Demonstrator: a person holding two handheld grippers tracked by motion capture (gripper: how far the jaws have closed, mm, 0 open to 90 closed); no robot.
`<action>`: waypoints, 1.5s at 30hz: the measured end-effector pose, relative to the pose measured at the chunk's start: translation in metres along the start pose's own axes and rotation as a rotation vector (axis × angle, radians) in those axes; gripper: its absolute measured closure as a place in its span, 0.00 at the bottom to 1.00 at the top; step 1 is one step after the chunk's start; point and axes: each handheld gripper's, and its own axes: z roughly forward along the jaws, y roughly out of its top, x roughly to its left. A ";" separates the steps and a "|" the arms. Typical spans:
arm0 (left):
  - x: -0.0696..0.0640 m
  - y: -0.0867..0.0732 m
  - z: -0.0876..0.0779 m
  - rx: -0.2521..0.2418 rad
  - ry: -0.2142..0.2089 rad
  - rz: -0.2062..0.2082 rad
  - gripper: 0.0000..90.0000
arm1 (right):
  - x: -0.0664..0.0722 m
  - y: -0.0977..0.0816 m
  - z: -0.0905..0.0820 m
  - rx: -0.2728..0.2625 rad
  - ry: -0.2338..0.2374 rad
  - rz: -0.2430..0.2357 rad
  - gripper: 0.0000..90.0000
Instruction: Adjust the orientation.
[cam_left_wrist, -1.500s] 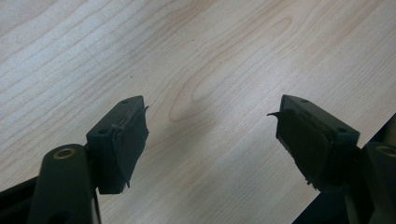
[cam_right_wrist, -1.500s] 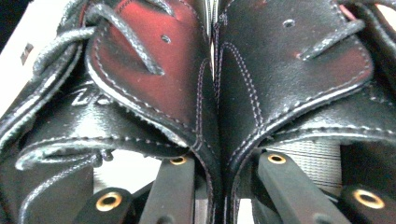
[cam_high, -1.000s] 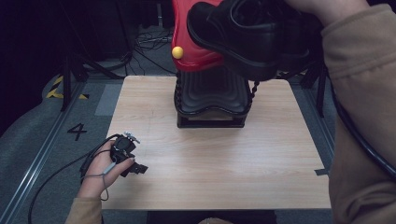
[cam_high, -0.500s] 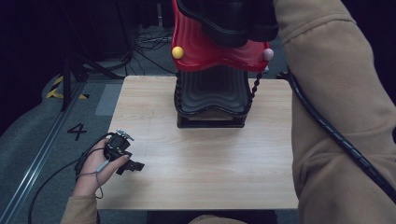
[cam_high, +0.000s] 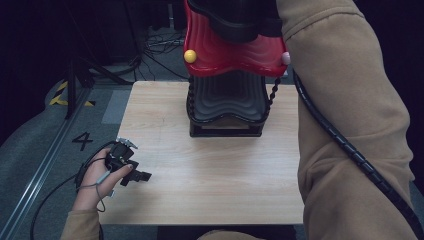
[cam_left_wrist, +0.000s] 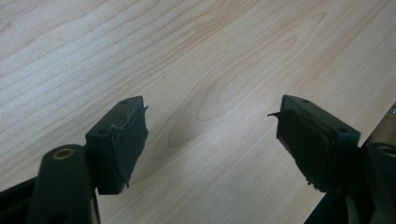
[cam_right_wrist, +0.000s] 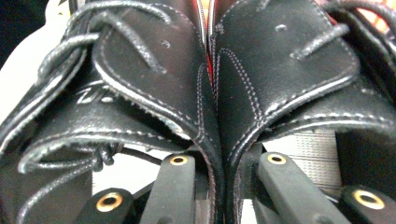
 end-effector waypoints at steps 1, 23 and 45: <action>0.000 0.000 0.000 -0.001 0.001 0.000 0.28 | -0.002 0.000 0.001 -0.008 0.000 0.009 0.90; -0.003 -0.001 -0.004 -0.012 0.002 0.008 0.28 | -0.007 0.008 0.042 -0.112 -0.053 0.099 0.88; -0.006 0.000 -0.008 -0.021 0.017 0.013 0.28 | -0.008 -0.011 0.099 -0.058 -0.049 0.144 0.73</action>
